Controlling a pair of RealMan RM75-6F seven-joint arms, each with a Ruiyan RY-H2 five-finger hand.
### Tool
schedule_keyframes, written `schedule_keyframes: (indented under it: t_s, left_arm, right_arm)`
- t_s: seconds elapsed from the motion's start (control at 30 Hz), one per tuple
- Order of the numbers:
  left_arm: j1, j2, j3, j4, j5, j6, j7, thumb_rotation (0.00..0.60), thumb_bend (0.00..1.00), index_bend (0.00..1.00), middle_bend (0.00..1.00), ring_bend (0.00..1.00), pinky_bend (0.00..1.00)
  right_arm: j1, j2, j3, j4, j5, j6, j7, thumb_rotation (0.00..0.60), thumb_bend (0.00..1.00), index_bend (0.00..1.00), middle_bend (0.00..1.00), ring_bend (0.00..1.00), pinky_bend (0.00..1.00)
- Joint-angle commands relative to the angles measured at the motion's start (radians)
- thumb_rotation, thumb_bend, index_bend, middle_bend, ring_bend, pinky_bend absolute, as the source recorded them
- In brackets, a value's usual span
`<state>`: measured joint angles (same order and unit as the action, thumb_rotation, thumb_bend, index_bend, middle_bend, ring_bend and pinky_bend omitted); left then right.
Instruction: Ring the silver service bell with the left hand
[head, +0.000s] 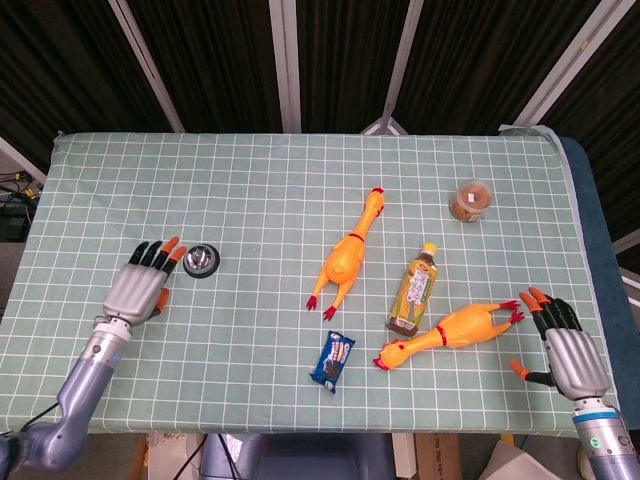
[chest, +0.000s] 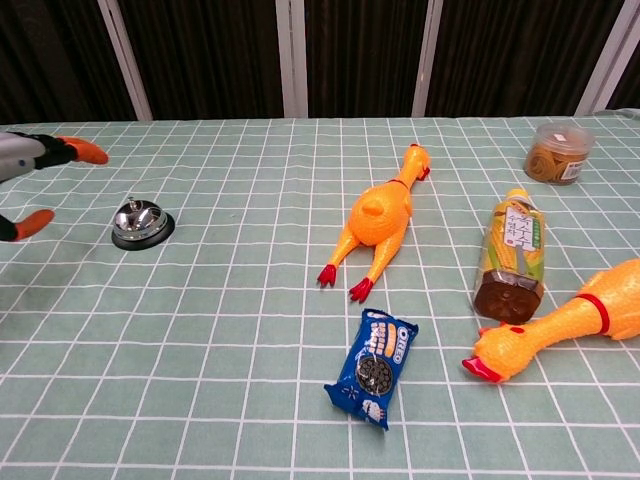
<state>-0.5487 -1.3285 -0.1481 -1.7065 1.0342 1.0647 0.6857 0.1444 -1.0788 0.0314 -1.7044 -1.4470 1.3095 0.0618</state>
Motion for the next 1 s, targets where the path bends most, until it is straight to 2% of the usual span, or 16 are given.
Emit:
schedule_keyframes:
  t_s: [0.03,0.33,0.6,1.0]
  left_arm:
    - [-0.055,-0.076,-0.027,0.046,-0.081,-0.023,0.051,0.6,0.71,0.0,0.0,0.0,0.0]
    - [-0.107,-0.167,-0.014,0.129,-0.173,0.004,0.136,0.6,0.71,0.0,0.0,0.0,0.0]
    - [-0.112,-0.179,0.0,0.169,-0.203,0.008,0.123,0.6,0.71,0.0,0.0,0.0,0.0]
    - [-0.124,-0.23,0.035,0.27,-0.25,-0.039,0.102,0.6,0.71,0.0,0.0,0.0,0.0]
  right_arm:
    - [0.0,0.002,0.0,0.0,0.0,0.0,0.005,0.6,0.25,0.0,0.0,0.0,0.0]
    - [0.0,0.011,0.0,0.0,0.0,-0.004,0.035,0.6,0.25,0.0,0.0,0.0,0.0]
    - [-0.001,0.013,-0.005,-0.002,-0.012,-0.002,0.04,0.6,0.25,0.0,0.0,0.0,0.0]
    - [-0.002,0.011,-0.004,-0.002,-0.008,0.002,0.039,0.6,0.25,0.0,0.0,0.0,0.0]
